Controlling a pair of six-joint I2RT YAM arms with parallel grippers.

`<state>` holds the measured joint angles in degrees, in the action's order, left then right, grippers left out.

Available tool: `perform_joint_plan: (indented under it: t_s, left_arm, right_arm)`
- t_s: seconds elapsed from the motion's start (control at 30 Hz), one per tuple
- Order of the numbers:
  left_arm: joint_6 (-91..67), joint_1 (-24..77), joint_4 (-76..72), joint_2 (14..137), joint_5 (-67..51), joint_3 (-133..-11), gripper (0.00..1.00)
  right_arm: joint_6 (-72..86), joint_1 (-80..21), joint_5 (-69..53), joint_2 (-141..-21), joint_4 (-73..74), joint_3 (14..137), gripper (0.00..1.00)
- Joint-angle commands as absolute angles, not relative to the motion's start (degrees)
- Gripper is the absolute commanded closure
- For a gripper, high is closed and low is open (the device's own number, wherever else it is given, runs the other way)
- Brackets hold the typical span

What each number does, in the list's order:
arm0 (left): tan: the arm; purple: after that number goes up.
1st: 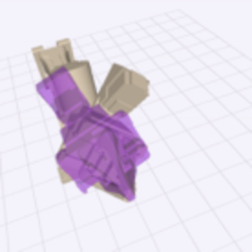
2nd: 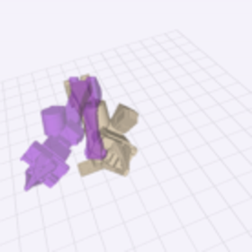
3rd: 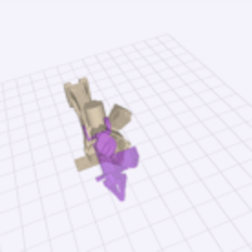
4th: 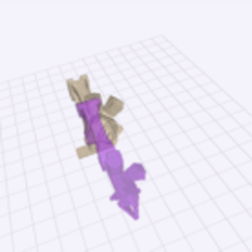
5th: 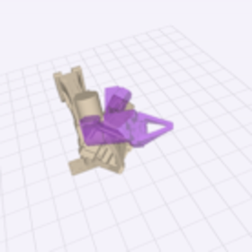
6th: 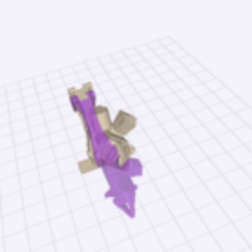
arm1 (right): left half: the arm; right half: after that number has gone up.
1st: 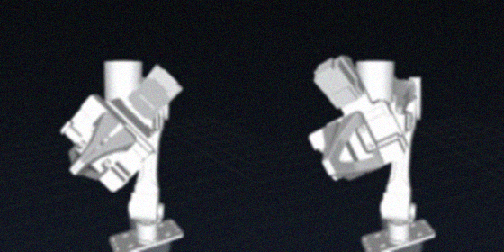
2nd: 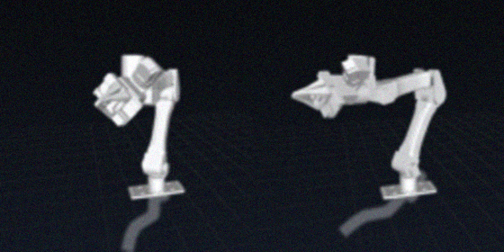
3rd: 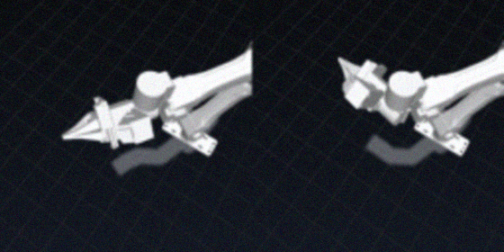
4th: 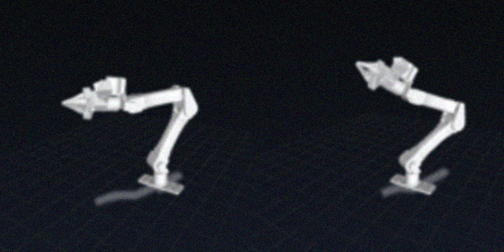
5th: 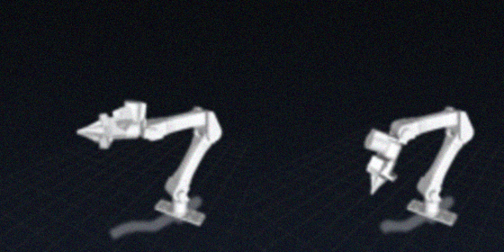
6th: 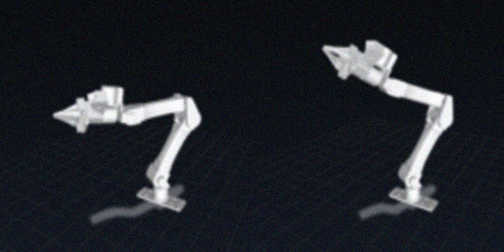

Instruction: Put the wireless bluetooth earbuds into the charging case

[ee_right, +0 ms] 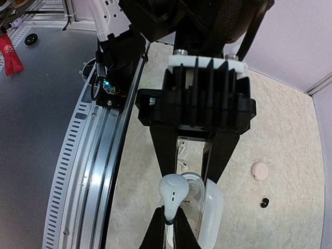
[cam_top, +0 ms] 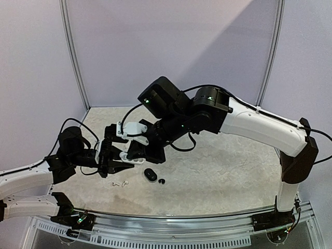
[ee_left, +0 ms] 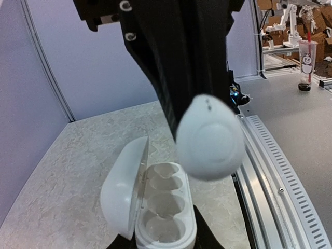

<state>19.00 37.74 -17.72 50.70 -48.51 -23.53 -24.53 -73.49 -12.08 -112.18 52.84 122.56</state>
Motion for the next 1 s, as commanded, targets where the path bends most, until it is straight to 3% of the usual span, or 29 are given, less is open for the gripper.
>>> perform_joint_plan:
  t_s: [0.0, 0.97]
  left_arm:
    - [18.29, 38.94, -17.5, 50.43, -47.88, -24.73, 1.0]
    - [16.79, 41.31, -19.51, 51.04, -43.8, -24.65, 1.0]
  right_arm:
    - [-25.49, -73.91, -9.97, -113.25, 54.88, 123.67, 1.0]
    - [-23.99, -73.91, -3.62, -116.49, 58.19, 124.61, 1.0]
